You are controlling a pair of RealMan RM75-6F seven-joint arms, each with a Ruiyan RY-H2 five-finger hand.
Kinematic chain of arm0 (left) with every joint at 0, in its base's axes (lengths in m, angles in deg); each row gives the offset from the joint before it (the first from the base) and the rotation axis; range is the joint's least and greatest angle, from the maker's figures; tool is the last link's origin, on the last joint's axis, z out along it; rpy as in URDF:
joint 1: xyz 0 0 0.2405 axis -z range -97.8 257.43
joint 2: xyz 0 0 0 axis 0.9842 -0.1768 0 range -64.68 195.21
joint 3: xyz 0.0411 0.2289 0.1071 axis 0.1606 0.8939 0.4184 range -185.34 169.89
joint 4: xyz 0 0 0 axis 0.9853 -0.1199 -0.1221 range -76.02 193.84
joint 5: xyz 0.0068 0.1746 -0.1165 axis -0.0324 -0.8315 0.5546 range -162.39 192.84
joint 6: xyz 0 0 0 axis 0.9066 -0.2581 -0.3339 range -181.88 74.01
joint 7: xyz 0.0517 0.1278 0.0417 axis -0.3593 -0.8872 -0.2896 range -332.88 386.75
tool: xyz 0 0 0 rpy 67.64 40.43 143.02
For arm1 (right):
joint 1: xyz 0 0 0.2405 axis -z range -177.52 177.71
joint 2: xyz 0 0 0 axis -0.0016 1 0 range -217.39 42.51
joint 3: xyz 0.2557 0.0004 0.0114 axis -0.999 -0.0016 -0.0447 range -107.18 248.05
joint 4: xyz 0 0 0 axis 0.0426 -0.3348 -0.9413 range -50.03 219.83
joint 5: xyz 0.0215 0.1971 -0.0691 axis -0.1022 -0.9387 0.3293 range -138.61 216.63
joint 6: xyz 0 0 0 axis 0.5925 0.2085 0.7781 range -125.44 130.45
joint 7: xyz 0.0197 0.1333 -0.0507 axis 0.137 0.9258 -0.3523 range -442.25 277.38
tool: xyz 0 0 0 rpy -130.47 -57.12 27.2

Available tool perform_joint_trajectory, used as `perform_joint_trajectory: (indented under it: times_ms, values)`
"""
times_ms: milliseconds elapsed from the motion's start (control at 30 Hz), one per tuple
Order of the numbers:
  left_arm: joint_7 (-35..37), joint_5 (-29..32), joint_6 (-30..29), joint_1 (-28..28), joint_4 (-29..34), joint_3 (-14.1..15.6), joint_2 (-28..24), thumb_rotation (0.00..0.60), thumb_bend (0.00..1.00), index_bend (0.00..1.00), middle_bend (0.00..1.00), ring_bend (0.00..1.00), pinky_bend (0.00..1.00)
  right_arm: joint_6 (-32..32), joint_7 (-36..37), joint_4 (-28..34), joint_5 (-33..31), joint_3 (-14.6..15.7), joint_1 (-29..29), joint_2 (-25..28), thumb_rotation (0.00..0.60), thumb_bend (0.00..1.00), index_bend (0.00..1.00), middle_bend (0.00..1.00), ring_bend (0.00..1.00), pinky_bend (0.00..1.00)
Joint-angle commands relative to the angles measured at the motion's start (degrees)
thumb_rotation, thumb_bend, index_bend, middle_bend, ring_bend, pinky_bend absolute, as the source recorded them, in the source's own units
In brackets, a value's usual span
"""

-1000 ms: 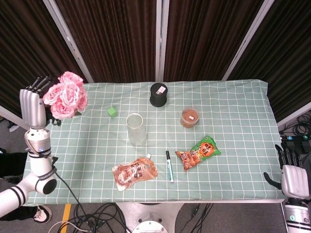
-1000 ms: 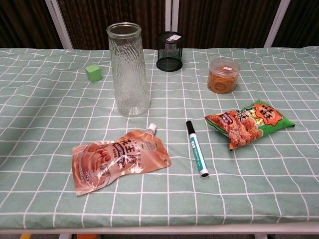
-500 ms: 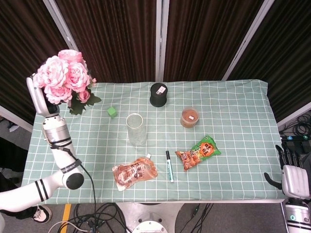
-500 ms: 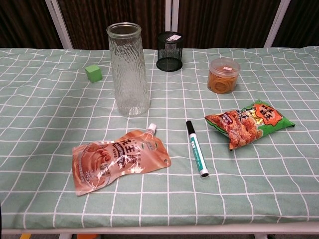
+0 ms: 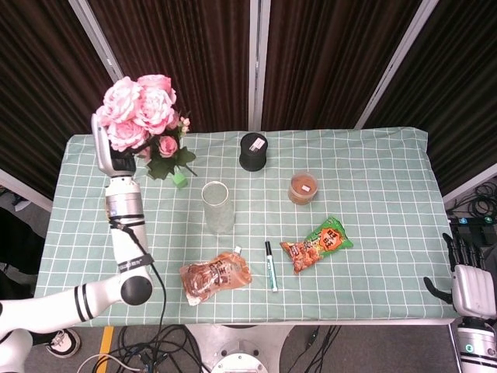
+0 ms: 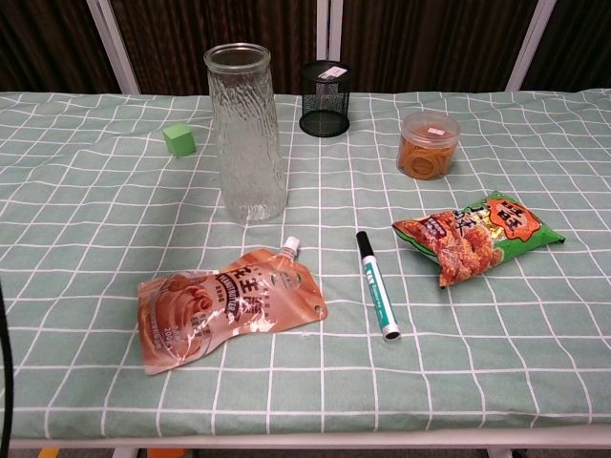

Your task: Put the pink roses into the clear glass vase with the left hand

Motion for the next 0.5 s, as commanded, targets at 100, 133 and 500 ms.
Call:
perform_joint_trajectory:
  times_ms: [100,133,500]
  values:
    - [1.5,1.1,1.6,-0.2,-1.0,1.8,1.7,0.600,0.13,0.56,0.46,0.43,0.56,-0.3,0.3,-0.3,-0.4,-0.1,0.0,-0.1,0.600,0.13,0.00,0.00,0.00,0.00]
    - [1.8,1.4,2.0,-0.2,-1.2,1.9,1.9,0.600,0.13,0.56,0.46,0.43,0.56,-0.5,0.4,-0.4,-0.5,-0.1,0.0,-0.1,0.600,0.13,0.00,0.00,0.00,0.00]
    - [2.6,1.7,3.5,0.7,-3.9,2.4,4.4,0.600,0.13,0.56,0.46,0.43,0.55,-1.1,1.1,-1.4,-0.7,0.0,-0.1,-0.5,0.600,0.13,0.00,0.00,0.00,0.00]
